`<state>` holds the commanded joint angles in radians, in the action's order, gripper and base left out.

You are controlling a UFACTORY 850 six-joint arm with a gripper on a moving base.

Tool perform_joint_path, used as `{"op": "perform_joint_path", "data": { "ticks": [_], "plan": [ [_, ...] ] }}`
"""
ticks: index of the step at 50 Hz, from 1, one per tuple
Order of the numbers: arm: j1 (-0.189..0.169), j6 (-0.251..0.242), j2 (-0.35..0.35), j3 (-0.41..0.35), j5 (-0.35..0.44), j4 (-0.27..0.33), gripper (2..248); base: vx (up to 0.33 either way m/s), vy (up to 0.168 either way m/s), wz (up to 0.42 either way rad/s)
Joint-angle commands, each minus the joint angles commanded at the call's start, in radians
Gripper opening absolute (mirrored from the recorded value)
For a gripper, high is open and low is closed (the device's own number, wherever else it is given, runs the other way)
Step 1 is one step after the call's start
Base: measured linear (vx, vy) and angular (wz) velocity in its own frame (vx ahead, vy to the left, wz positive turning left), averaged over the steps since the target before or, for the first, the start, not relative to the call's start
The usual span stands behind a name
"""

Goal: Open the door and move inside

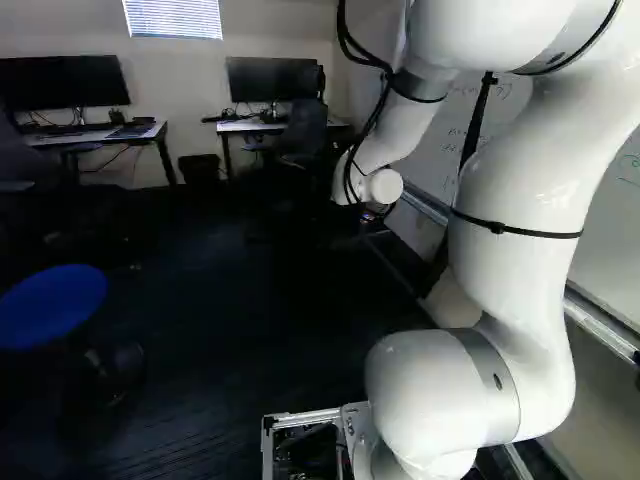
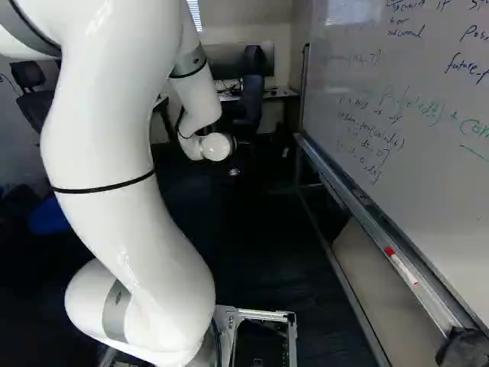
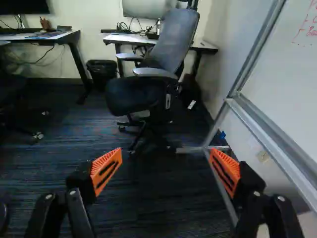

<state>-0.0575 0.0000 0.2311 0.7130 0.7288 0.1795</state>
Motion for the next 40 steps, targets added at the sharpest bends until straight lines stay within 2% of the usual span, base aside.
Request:
{"op": "perform_joint_path", "data": {
  "ticks": [21,40],
  "plan": [
    [0.001,0.000,-0.008,-0.010,0.002,-0.003,247,0.000,0.000,0.000],
    [0.005,0.000,-0.048,-0.059,0.014,-0.017,247,0.000,0.000,0.000]
  ]
}}
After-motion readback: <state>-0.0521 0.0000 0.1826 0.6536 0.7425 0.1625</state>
